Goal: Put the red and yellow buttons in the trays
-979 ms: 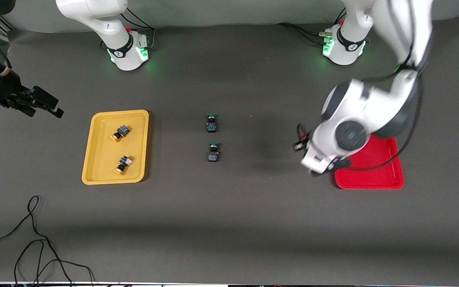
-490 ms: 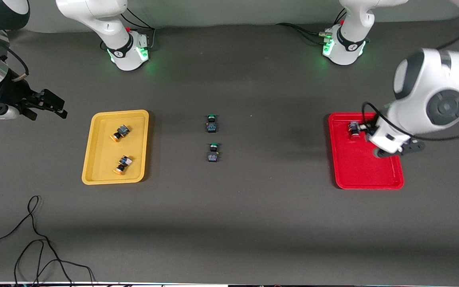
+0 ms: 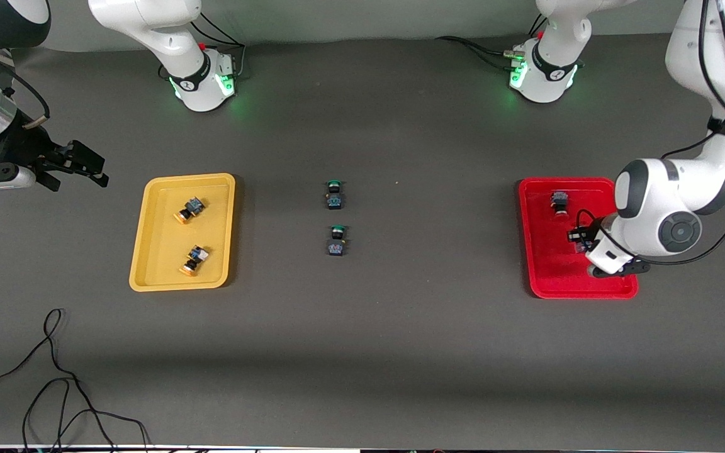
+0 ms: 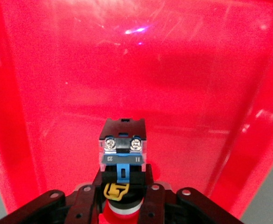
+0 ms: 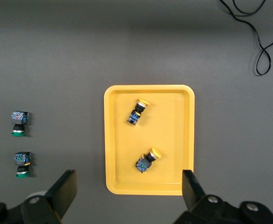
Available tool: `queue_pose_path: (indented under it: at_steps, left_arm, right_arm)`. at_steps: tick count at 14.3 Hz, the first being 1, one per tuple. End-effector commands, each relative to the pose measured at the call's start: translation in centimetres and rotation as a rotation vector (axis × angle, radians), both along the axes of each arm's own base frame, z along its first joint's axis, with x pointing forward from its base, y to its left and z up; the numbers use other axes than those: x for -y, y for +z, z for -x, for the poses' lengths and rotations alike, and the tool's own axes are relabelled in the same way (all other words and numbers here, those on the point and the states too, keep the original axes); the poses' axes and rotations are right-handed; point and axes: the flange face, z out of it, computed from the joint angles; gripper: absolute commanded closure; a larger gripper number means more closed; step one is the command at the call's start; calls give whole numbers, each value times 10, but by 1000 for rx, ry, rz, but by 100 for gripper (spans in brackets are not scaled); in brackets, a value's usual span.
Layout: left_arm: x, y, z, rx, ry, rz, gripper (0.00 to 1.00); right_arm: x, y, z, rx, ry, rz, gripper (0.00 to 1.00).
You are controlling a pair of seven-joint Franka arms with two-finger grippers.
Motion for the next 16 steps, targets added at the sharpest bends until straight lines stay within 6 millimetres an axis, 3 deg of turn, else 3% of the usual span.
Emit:
queue_pose_path:
  at_steps: [1, 3, 5, 9, 10, 12, 14, 16]
  left_arm:
    - [4, 15, -4, 13, -25, -6, 2]
    - [2, 29, -3, -3, -25, -14, 0]
    - [7, 60, -6, 7, -33, -27, 0]
    - [30, 168, -4, 120, -58, -68, 0]
    - [43, 201, -6, 145, -78, -75, 0]
    - [48, 253, -15, 165, -77, -74, 0]
    - [49, 287, -20, 201, -82, -68, 0]
    - [52, 318, -8, 245, -148, -61, 0]
  right_arm:
    - [0, 3, 1, 24, 27, 18, 0]
    - [1, 5, 2, 25, 26, 18, 0]
    - [1, 5, 3, 25, 25, 12, 0]
    - [2, 6, 1, 22, 27, 15, 0]
    - [0, 9, -1, 27, 32, 19, 0]
    - [1, 16, -8, 41, 53, 25, 0]
    - [0, 18, -12, 32, 78, 28, 0]
    - [-1, 19, -11, 26, 80, 28, 0]
